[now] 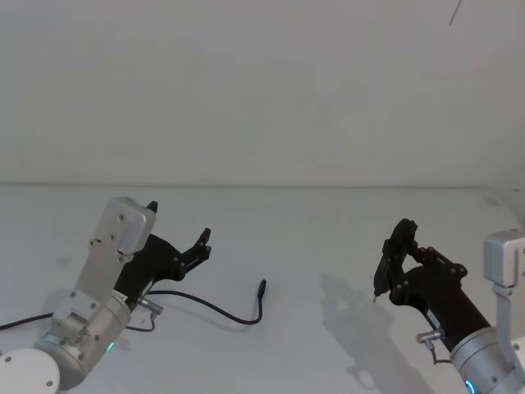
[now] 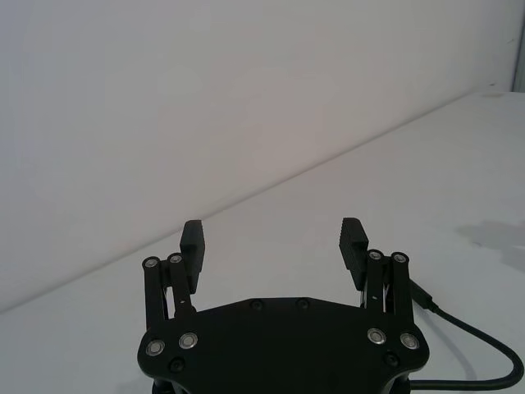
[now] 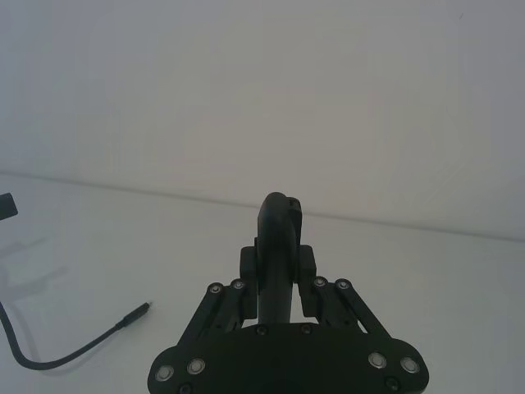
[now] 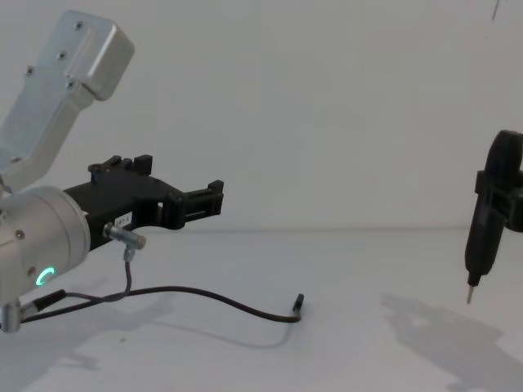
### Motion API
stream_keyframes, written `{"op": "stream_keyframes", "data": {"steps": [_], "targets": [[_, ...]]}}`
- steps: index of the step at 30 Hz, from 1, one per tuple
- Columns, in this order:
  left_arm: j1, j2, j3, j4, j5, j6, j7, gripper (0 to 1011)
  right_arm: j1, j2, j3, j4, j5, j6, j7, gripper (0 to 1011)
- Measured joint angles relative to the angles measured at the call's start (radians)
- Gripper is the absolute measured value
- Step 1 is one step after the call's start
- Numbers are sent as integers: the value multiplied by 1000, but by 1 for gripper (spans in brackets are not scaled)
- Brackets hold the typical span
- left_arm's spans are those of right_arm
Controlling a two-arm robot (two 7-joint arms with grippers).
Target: Pick up the data cable with the one hand.
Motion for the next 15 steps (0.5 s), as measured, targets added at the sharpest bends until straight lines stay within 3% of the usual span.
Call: {"op": "stream_keyframes", "data": {"steps": [15], "targets": [[0, 0, 0, 0, 0, 0, 0, 1001, 0, 0, 0, 0, 0, 0, 0, 279]]}}
